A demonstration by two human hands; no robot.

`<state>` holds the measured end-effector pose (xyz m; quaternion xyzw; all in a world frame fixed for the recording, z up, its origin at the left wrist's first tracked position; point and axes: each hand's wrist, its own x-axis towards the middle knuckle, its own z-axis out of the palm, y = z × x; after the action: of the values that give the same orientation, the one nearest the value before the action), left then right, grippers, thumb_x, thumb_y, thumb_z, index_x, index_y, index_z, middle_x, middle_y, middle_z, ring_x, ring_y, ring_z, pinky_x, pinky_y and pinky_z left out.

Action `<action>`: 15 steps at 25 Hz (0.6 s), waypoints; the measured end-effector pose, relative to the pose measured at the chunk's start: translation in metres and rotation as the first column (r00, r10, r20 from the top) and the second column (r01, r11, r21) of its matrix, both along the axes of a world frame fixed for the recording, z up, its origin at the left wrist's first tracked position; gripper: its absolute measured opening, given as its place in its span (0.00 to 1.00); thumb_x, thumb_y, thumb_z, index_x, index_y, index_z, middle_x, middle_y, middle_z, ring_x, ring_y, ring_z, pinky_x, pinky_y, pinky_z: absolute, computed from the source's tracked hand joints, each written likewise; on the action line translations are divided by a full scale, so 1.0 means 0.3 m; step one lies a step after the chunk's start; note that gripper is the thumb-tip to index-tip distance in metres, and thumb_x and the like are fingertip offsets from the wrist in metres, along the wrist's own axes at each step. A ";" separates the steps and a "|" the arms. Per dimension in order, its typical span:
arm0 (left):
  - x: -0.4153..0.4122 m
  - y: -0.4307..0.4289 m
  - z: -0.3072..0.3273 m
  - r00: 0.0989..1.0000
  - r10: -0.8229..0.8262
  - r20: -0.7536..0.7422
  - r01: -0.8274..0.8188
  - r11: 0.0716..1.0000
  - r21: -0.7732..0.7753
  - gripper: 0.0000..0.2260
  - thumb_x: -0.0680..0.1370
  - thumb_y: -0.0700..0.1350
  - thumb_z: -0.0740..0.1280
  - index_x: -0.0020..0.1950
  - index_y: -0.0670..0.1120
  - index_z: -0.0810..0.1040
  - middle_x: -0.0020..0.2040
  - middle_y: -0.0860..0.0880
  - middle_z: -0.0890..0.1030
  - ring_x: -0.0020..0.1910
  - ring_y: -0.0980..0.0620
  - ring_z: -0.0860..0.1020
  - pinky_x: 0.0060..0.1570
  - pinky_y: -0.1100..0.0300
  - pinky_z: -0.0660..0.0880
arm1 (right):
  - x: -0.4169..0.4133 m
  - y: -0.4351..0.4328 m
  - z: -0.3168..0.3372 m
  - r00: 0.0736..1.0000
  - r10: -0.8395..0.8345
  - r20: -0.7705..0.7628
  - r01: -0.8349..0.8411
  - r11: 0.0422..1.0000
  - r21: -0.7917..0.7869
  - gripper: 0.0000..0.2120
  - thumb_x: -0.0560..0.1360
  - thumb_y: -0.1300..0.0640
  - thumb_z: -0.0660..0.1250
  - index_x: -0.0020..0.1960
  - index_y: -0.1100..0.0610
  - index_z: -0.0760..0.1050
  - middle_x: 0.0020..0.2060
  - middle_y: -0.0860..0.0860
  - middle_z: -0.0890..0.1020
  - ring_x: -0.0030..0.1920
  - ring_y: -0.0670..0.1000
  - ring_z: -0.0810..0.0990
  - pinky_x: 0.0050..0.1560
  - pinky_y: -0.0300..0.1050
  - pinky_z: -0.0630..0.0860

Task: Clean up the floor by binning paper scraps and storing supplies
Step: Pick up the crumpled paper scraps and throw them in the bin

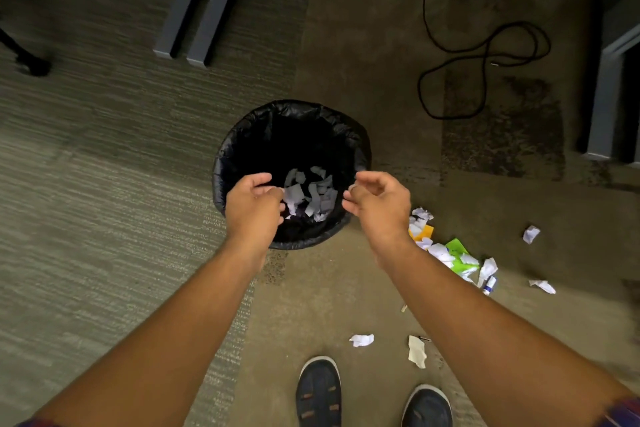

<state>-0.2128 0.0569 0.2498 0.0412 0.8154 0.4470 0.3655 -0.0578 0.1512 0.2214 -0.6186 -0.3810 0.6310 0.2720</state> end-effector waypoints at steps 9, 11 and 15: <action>0.347 -0.062 -0.062 0.908 -0.344 -0.238 0.395 0.893 0.214 0.14 0.76 0.45 0.71 0.59 0.60 0.81 0.50 0.56 0.83 0.41 0.54 0.82 0.41 0.60 0.83 | 0.389 0.000 -0.121 0.964 -0.075 0.256 0.015 0.973 0.229 0.07 0.77 0.66 0.68 0.53 0.58 0.81 0.44 0.61 0.86 0.44 0.64 0.85 0.46 0.56 0.83; 0.433 -0.081 -0.137 0.873 -0.421 -0.247 0.468 0.865 0.181 0.15 0.74 0.45 0.71 0.59 0.59 0.81 0.51 0.58 0.83 0.41 0.57 0.80 0.41 0.67 0.79 | 0.517 -0.035 -0.182 0.942 -0.091 0.322 0.027 0.980 0.199 0.07 0.76 0.66 0.69 0.52 0.59 0.81 0.42 0.60 0.86 0.42 0.58 0.86 0.45 0.54 0.83; 0.565 -0.132 -0.315 0.795 -0.570 -0.206 0.589 0.807 0.038 0.16 0.75 0.39 0.74 0.59 0.55 0.80 0.55 0.54 0.82 0.41 0.60 0.79 0.41 0.67 0.74 | 0.749 -0.139 -0.314 0.896 -0.065 0.440 -0.008 0.987 0.164 0.08 0.75 0.64 0.69 0.51 0.55 0.81 0.37 0.50 0.84 0.34 0.40 0.81 0.42 0.44 0.78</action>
<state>-0.0434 0.0173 0.1552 0.3487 0.7703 0.3480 0.4050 0.1671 0.1095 0.1272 -0.7275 -0.4735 0.4366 0.2364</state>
